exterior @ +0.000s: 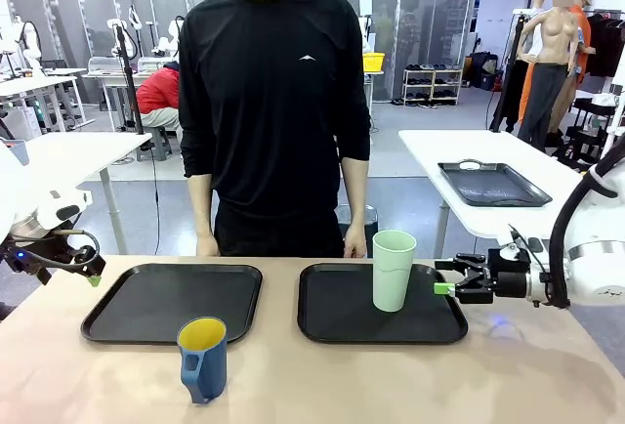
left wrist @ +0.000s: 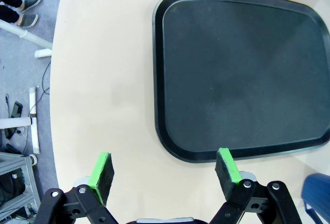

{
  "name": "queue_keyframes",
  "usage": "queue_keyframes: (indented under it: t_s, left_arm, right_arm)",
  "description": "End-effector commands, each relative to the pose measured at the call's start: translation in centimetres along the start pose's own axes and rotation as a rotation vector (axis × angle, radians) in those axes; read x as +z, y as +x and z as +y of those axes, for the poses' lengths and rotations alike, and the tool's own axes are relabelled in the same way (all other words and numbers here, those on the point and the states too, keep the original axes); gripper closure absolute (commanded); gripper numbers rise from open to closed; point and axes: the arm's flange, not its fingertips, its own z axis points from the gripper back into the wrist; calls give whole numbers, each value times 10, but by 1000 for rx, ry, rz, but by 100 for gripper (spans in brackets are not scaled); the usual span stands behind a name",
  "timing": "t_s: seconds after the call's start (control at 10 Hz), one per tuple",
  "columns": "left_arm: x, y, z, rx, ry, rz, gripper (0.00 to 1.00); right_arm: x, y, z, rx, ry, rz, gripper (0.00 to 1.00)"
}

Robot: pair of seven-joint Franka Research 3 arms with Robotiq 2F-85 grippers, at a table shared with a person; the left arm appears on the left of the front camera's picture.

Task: Sort and store the cups by type.
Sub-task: Place the picked Reusable plastic cup into the Flat Tray indicated by the person, then pick up the Handle plastic cup and place it into the empty Flat Tray.

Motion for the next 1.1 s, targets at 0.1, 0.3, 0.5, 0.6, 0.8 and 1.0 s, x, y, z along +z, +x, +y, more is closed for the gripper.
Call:
queue_keyframes:
  t_s: [0.1, 0.3, 0.5, 0.6, 0.8, 1.0]
  left_arm:
    - [-1, 0, 1, 2, 1, 2, 0]
    - [-1, 0, 1, 2, 1, 2, 0]
    - [-1, 0, 1, 2, 1, 2, 0]
    - [-1, 0, 1, 2, 1, 2, 0]
    - [-1, 0, 1, 2, 1, 2, 0]
    - [-1, 0, 1, 2, 1, 2, 0]
  right_arm:
    - [-3, 0, -2, 1, 2, -5, 0]
    - [-3, 0, -2, 1, 2, -5, 0]
    - [-3, 0, -2, 1, 2, -5, 0]
    - [-3, 0, -2, 1, 2, -5, 0]
    - [7, 13, 35, 100, -4, 345, 0]
    - [26, 42, 82, 137, -25, 527, 0]
